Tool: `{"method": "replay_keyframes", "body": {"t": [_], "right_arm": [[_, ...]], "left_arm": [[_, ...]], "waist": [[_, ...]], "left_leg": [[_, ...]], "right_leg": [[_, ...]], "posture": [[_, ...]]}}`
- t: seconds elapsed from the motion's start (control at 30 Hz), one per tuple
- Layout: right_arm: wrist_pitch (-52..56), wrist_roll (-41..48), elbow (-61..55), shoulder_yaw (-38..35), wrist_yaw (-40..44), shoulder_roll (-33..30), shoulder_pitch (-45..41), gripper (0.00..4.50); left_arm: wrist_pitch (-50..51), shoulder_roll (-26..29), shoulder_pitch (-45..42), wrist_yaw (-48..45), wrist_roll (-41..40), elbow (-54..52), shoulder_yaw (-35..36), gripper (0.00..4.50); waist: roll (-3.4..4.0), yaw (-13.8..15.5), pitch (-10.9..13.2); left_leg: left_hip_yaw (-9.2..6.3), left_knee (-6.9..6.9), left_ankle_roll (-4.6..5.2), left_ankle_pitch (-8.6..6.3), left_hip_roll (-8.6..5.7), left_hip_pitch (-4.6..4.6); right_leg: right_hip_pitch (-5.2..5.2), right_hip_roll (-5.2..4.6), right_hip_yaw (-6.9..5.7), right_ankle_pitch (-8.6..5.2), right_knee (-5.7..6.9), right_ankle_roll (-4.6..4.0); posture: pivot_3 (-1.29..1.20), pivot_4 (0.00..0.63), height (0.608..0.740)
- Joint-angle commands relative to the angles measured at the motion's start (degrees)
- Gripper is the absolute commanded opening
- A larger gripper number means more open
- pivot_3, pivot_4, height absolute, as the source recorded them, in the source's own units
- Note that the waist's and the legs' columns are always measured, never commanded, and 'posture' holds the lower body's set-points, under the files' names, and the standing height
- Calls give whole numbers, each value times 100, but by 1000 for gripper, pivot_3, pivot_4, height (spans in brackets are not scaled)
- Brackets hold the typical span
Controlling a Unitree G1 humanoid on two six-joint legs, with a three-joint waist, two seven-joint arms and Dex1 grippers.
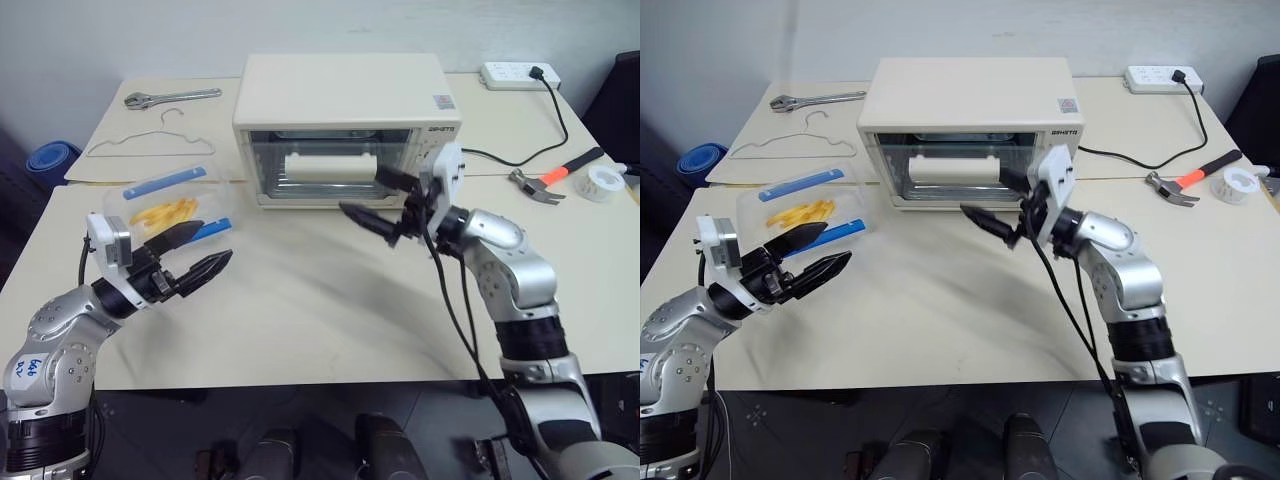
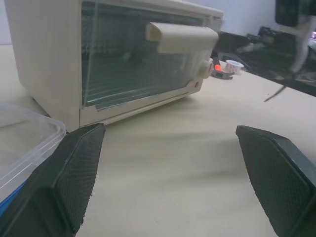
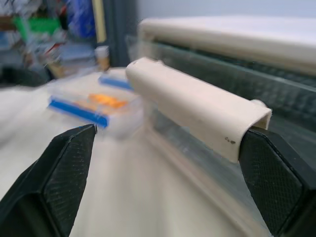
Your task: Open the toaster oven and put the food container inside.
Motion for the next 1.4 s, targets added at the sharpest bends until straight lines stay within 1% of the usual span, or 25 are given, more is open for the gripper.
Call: {"method": "replay_keyframes", "body": {"t": [0.03, 0.07, 0.13, 0.27, 0.43, 0.47, 0.53, 0.63, 0.73, 0.83, 0.93, 1.0, 1.03, 1.1, 1.2, 1.27, 1.3, 1.37, 1.4], "right_arm": [[-179, 54, -574, 82, 317, -83, 276, 4500], [-211, 41, -639, 81, 337, -94, 361, 4500], [-397, -118, -714, 156, 411, -147, 546, 4500], [-869, -523, -684, 359, 515, -218, 838, 4500], [-1146, -701, -607, 370, 466, -147, 1009, 4500], [-1209, -738, -589, 353, 439, -146, 1058, 4500], [-1318, -793, -609, 289, 358, -165, 1181, 4500], [-1479, -817, -755, 121, 239, -251, 1553, 4500], [-1630, -809, -1002, -94, 176, -382, 2143, 4500], [-1800, -666, -1325, -543, 168, -573, 3135, 4500], [-1896, -514, -1576, -1096, 100, -721, 3990, 4500], [-2079, -399, -1658, -1301, 126, -712, 4239, 4500], [-2315, -266, -1678, -1440, 166, -626, 4313, 4500], [-2460, -36, -1728, -1644, 107, -493, 4395, 4500], [-2472, 228, -1752, -1723, 133, -436, 4305, 4500], [-2388, 582, -1772, -1686, 179, -348, 4079, 4500], [-2340, 723, -1787, -1663, 117, -271, 3902, 4500], [-2440, 805, -1817, -1558, 154, -163, 3622, 4500], [-2507, 798, -1834, -1490, 183, -110, 3503, 4500]], "left_arm": [[146, 127, -426, 138, -267, -37, 237, 3833], [199, 148, -558, 171, -276, 33, 239, 3619], [170, 168, -891, 228, -118, 253, 135, 2967], [11, 30, -1786, 365, 389, 940, -364, 1735], [-572, -404, -2789, 392, 1177, 2009, -989, 94], [-649, -464, -2895, 340, 1326, 2169, -1131, 26], [-867, -512, -2957, 231, 1688, 2380, -1437, 26], [-1148, -432, -2790, -90, 2119, 2444, -1839, 26], [-1150, -410, -2593, -288, 2194, 2342, -1941, 26], [-1296, -332, -2333, -391, 2486, 2215, -2156, 26], [-1370, -457, -2002, -215, 2696, 2091, -2258, 26], [-1342, -572, -1823, -67, 2722, 1994, -2227, 26], [-1363, -621, -1731, 27, 2766, 1949, -2217, 26], [-1473, -677, -1540, 165, 2905, 1864, -2224, 26], [-1499, -811, -1234, 480, 2863, 1641, -2029, 26], [-1603, -950, -902, 524, 2467, 1288, -1645, 26], [-1762, -983, -664, 463, 2229, 1076, -1375, 201], [-1637, -1068, -172, 619, 1601, 633, -644, 614], [-1497, -1049, 110, 742, 1355, 430, -268, 938]], "waist": [[-1, -16, 0], [0, -20, 0], [-1, -24, 0], [-3, 1, 0], [-8, -17, 0], [-9, -25, -1], [-12, -41, -2], [-12, -34, -3], [-13, -3, -2], [-15, 63, -1], [-15, 148, -1], [-16, 147, -1], [-17, 147, 0], [-18, 148, -1], [-17, 146, -1], [-18, 121, -1], [-18, 110, -1], [-18, 95, -1], [-20, 94, 0]], "left_leg": [[-1, 3, 0, 0, 0, 0], [4, 5, 0, 0, 0, 0], [16, 11, 0, 0, -2, 0], [24, 17, -7, 4, -6, 0], [39, 20, -6, 4, -9, -1], [42, 19, -6, 4, -9, -2], [46, 14, -6, 4, -8, -3], [45, 8, -6, 3, -8, -3], [43, 11, -4, 2, -13, -3], [41, 29, -3, 2, -16, -9], [43, 34, -3, 2, -17, -8], [49, 43, -3, 2, -19, -7], [52, 48, -2, 2, -19, -7], [52, 54, -3, 3, -14, -5], [55, 46, -2, 2, -14, 10], [56, 43, 0, 1, -14, 10], [59, 41, 0, 1, -11, 10], [67, 33, -1, 0, -3, 10], [65, 32, -2, 0, -2, 10]], "right_leg": [[0, 0, 0, 0, 2, 0], [0, 0, -1, 0, 4, 0], [-5, 0, -1, 0, 17, 0], [-19, 2, -6, 0, 40, 1], [-29, 4, -5, 2, 51, 3], [-33, 4, -3, 2, 53, 3], [-43, 5, 1, 2, 60, 4], [-53, 5, 0, 2, 73, 4], [-53, 4, 1, 2, 65, 4], [-50, 2, 2, 2, 68, 4], [-48, 3, 5, 2, 72, 4], [-43, 4, 12, 4, 73, 8], [-42, 4, 14, 5, 76, 9], [-37, 6, 13, 7, 77, 11], [-30, 6, 16, 7, 79, 11], [-30, 5, 17, 7, 77, 11], [-32, 5, 19, 7, 75, 11], [-38, 8, 22, 7, 74, 11], [-40, 8, 20, 7, 77, 11]], "posture": [[0, 150, 740], [0, 150, 740], [0, 150, 740], [0, 150, 740], [0, 150, 740], [0, 150, 740], [0, 150, 740], [0, 150, 740], [0, 150, 740], [0, 150, 740], [0, 150, 740], [0, 150, 740], [0, 150, 740], [0, 150, 740], [0, 150, 740], [0, 150, 740], [0, 150, 740], [0, 150, 740], [0, 150, 740]]}}
